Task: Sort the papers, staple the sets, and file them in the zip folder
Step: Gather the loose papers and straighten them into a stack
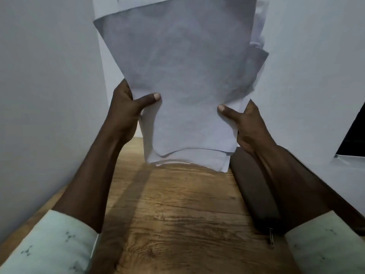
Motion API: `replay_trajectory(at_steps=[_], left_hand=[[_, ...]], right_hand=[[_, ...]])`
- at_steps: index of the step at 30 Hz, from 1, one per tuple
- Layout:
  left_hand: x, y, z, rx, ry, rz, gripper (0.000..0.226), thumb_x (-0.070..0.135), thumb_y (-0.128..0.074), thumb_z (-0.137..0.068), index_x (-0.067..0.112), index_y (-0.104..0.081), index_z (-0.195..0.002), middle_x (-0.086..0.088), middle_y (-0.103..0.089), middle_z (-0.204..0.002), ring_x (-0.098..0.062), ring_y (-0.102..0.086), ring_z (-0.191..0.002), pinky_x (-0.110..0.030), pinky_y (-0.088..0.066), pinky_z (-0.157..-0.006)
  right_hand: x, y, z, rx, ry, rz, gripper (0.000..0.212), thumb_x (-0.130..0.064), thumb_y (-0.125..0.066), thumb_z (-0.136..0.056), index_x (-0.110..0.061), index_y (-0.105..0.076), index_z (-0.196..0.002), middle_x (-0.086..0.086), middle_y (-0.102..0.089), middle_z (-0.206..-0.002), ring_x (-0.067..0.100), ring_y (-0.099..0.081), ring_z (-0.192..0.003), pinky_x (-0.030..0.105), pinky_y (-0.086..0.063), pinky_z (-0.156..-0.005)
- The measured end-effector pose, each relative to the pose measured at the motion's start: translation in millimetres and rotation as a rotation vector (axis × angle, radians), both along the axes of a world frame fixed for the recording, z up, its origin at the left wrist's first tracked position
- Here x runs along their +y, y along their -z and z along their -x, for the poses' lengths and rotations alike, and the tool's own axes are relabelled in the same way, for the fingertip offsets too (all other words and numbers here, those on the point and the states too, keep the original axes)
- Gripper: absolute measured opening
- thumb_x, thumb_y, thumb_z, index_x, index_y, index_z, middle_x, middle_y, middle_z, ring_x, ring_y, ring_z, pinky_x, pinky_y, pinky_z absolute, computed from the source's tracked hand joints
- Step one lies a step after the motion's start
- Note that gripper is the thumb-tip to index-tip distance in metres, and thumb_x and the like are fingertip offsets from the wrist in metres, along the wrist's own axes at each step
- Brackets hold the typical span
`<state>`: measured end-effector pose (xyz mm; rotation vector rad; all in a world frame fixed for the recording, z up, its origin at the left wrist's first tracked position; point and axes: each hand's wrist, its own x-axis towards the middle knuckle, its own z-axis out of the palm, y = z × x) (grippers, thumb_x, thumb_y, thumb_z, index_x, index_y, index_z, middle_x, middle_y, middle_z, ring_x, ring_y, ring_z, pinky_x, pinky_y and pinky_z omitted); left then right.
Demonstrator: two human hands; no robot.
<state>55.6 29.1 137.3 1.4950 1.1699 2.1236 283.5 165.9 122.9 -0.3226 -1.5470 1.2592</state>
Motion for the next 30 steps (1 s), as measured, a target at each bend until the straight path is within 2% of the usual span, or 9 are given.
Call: replay_trajectory(at_steps=[3, 6, 9, 12, 15, 17, 22, 26, 30], left_hand=[[3, 14, 2, 0.012, -0.013, 0.039, 0.059, -0.006, -0.073, -0.079, 0.006, -0.053, -0.134, -0.008, -0.067, -0.128, -0.024, -0.064, -0.118, -0.038, -0.052, -0.098], [8, 42, 0, -0.005, -0.051, 0.139, 0.076, 0.009, -0.087, -0.067, 0.013, -0.053, -0.135, -0.003, -0.067, -0.128, -0.021, -0.064, -0.117, -0.041, -0.054, -0.096], [12, 78, -4, 0.0, -0.1, 0.256, 0.085, 0.028, -0.093, -0.055, 0.024, -0.055, -0.132, 0.006, -0.068, -0.125, -0.014, -0.065, -0.115, -0.042, -0.053, -0.096], [17, 94, -5, -0.05, -0.095, 0.324, 0.078, 0.031, -0.092, -0.053, 0.027, -0.061, -0.124, 0.01, -0.071, -0.118, -0.009, -0.067, -0.108, -0.041, -0.054, -0.095], [24, 79, -6, -0.096, -0.157, 0.305, 0.059, 0.024, -0.09, -0.053, 0.027, -0.068, -0.108, 0.012, -0.075, -0.106, -0.007, -0.07, -0.098, -0.035, -0.055, -0.086], [29, 57, -7, -0.107, -0.145, 0.251, 0.054, 0.017, -0.088, -0.057, 0.02, -0.07, -0.108, 0.004, -0.076, -0.106, -0.016, -0.072, -0.098, -0.038, -0.057, -0.086], [28, 50, -4, -0.062, -0.039, 0.226, 0.053, 0.007, -0.083, -0.074, 0.016, -0.064, -0.122, -0.003, -0.072, -0.119, -0.022, -0.069, -0.109, -0.042, -0.056, -0.093], [16, 107, -12, -0.066, 0.168, 0.391, 0.062, -0.011, -0.072, -0.078, 0.015, -0.054, -0.132, -0.007, -0.067, -0.128, -0.024, -0.065, -0.118, -0.036, -0.056, -0.093], [17, 116, -7, -0.102, 0.21, 0.405, 0.076, -0.003, -0.08, -0.073, 0.008, -0.046, -0.14, -0.013, -0.064, -0.131, -0.03, -0.062, -0.12, -0.039, -0.057, -0.092]], right_hand=[[8, 18, 2, 0.006, -0.022, 0.068, 0.041, 0.002, -0.071, -0.082, -0.012, -0.059, -0.118, 0.01, -0.07, -0.117, 0.027, -0.068, -0.107, 0.041, -0.055, -0.093], [15, 55, 2, -0.068, -0.076, 0.19, 0.066, -0.003, -0.081, -0.071, -0.012, -0.052, -0.13, 0.011, -0.07, -0.119, 0.033, -0.066, -0.111, 0.048, -0.053, -0.093], [18, 79, 2, -0.222, -0.086, 0.221, 0.07, -0.015, -0.087, -0.066, -0.015, -0.057, -0.128, 0.007, -0.071, -0.118, 0.03, -0.068, -0.108, 0.048, -0.053, -0.093], [18, 78, 5, -0.321, -0.052, 0.201, 0.071, -0.03, -0.089, -0.057, -0.016, -0.063, -0.122, 0.006, -0.072, -0.116, 0.026, -0.07, -0.102, 0.042, -0.055, -0.086], [14, 64, 10, -0.294, 0.072, 0.133, 0.051, -0.027, -0.089, -0.066, -0.023, -0.066, -0.111, -0.004, -0.074, -0.107, 0.015, -0.071, -0.098, 0.031, -0.058, -0.085], [9, 50, 11, -0.24, 0.136, 0.072, 0.039, -0.024, -0.083, -0.077, -0.028, -0.062, -0.109, -0.011, -0.072, -0.104, 0.006, -0.07, -0.095, 0.02, -0.057, -0.078], [12, 60, 9, -0.151, 0.09, 0.146, 0.046, -0.019, -0.077, -0.083, -0.022, -0.054, -0.123, -0.002, -0.069, -0.117, 0.012, -0.07, -0.102, 0.029, -0.057, -0.083], [19, 110, 11, -0.282, -0.013, 0.198, 0.065, -0.014, -0.079, -0.08, -0.023, -0.047, -0.136, 0.002, -0.061, -0.132, 0.013, -0.065, -0.112, 0.024, -0.055, -0.083], [14, 98, 16, -0.384, 0.041, 0.144, 0.067, -0.022, -0.079, -0.073, -0.025, -0.047, -0.132, 0.001, -0.059, -0.131, 0.015, -0.061, -0.114, 0.027, -0.052, -0.089]])
